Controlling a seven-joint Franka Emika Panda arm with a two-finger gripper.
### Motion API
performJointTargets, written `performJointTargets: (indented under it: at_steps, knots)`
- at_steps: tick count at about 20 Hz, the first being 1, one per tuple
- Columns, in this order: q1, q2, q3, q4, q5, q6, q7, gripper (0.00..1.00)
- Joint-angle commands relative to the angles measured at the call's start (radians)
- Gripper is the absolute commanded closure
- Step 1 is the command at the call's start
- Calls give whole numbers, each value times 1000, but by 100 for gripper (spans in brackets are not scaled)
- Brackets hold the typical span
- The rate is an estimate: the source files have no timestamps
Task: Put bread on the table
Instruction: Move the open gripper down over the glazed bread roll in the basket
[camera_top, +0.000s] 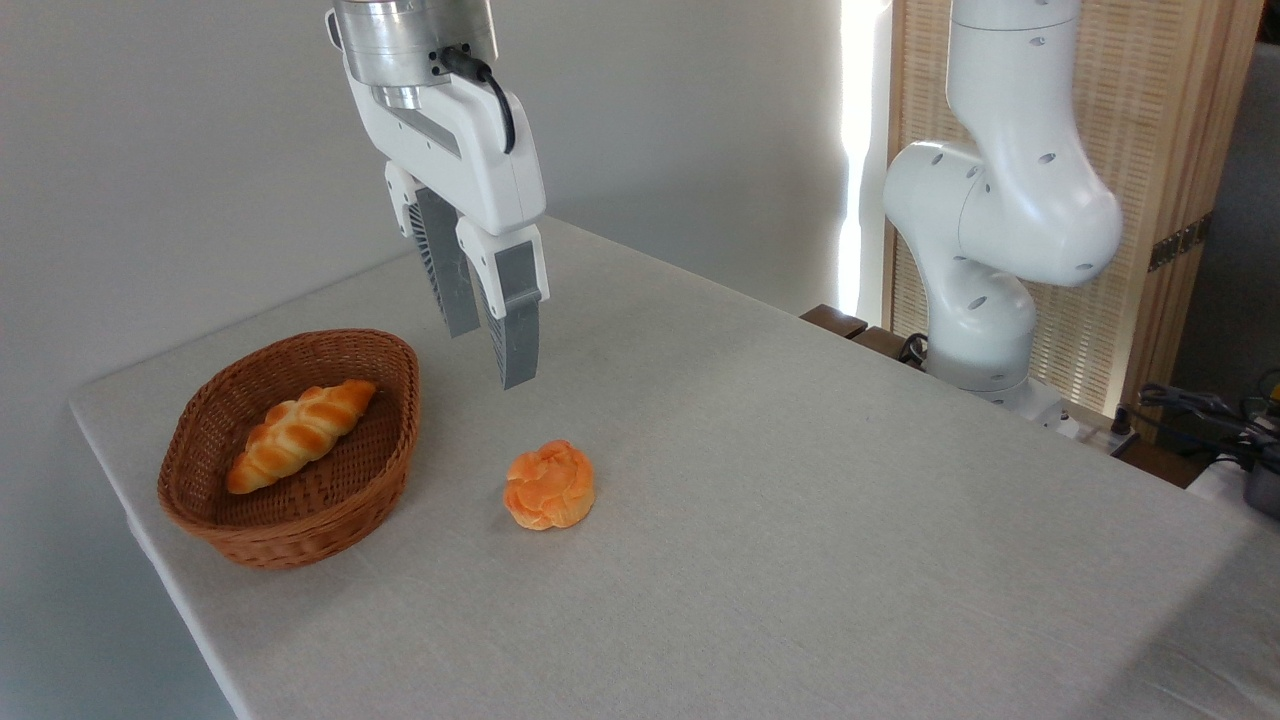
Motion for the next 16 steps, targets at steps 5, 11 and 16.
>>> performJointTargets:
  at_steps: [5, 11, 16]
  knots:
    - [8, 8, -1, 8, -16, -17, -13, 0]
    - [8, 11, -36, 8, -53, -3, -37, 0]
    - [8, 26, -160, -68, -68, 159, -274, 0]
